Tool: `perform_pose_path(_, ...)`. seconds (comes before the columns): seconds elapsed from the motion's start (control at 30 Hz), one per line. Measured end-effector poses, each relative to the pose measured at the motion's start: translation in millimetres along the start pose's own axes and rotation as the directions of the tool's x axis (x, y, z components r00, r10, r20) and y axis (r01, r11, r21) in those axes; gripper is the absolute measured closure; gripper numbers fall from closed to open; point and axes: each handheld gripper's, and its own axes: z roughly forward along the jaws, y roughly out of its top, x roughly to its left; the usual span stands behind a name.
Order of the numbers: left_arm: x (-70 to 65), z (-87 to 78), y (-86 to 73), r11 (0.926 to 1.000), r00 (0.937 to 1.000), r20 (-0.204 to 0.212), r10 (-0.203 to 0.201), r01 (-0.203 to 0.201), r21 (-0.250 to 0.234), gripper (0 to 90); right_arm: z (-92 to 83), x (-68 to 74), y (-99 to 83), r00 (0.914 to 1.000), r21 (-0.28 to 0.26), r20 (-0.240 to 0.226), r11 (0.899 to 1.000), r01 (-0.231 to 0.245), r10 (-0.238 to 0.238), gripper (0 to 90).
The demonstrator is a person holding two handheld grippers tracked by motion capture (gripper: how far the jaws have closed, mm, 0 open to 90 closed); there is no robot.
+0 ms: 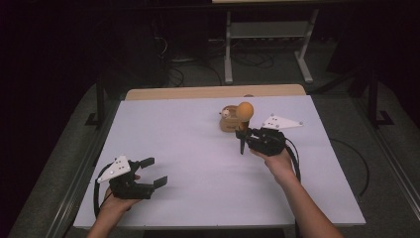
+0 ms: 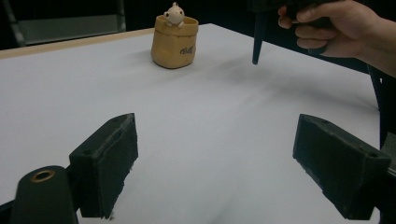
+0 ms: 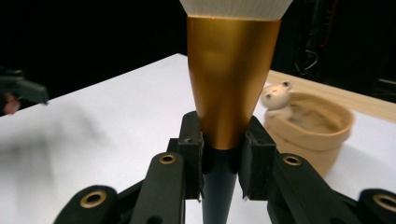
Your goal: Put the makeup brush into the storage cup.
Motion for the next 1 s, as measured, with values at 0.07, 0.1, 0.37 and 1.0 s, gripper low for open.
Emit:
perform_pose_path(0.07, -0.4, -0.1, -0.1, 1.0000, 1.0000, 0.001, 0.001, -0.001, -0.002, 13.6, 0.2, -2.2, 3.0, 1.0000, -0.010, 0.006, 1.000, -0.005, 0.005, 72.4)
perform_pose_path(0.1, -0.3, -0.1, -0.2, 1.0000, 1.0000, 0.003, 0.002, -0.002, 0.000, 13.6, 0.8, -3.6, 4.4, 0.9999, -0.015, 0.016, 1.000, -0.002, 0.002, 72.4)
perform_pose_path(0.37, -0.2, 0.2, -0.8, 1.0000, 1.0000, 0.005, 0.005, -0.005, 0.006, 13.6, 5.2, -12.8, 6.7, 0.9984, -0.027, 0.057, 1.000, -0.008, 0.009, 72.4)
perform_pose_path(1.0, 0.6, 1.3, -1.7, 1.0000, 0.9999, 0.010, 0.006, -0.006, 0.002, 13.7, 17.1, -25.6, 13.4, 0.9929, -0.024, 0.114, 0.999, -0.033, 0.035, 72.4)
